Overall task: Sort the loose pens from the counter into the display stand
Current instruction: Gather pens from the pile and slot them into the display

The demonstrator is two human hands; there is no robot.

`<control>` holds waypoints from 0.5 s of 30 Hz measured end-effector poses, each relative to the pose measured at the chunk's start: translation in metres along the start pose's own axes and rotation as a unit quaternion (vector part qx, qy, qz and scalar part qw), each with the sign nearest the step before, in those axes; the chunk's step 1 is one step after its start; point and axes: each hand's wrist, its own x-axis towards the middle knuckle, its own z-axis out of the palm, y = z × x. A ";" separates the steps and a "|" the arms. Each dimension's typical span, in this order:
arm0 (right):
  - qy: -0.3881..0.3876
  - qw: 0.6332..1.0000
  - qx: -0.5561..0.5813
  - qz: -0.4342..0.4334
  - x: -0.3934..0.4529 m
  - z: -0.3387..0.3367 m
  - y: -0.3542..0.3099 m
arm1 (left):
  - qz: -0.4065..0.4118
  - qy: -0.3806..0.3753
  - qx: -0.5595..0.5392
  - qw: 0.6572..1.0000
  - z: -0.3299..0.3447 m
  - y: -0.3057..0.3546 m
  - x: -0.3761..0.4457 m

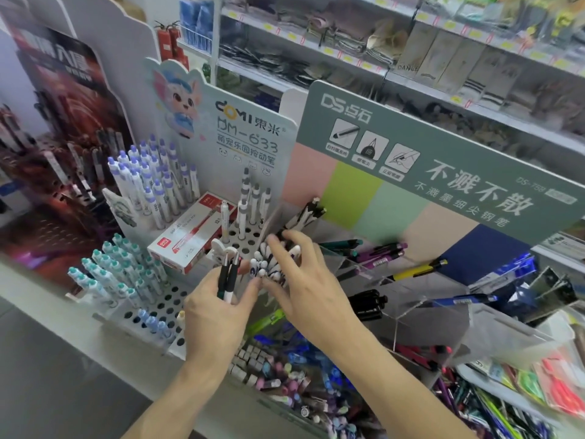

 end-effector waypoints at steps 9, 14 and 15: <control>0.120 0.991 0.016 0.056 -0.018 0.014 0.003 | 0.033 -0.011 0.004 0.999 0.004 0.011 0.000; 0.065 0.993 0.007 0.097 -0.015 0.010 -0.009 | 0.045 -0.028 0.045 0.998 -0.003 0.014 0.005; 0.067 0.993 0.015 0.092 -0.012 0.010 -0.010 | 0.045 -0.030 0.057 0.997 -0.005 0.013 0.003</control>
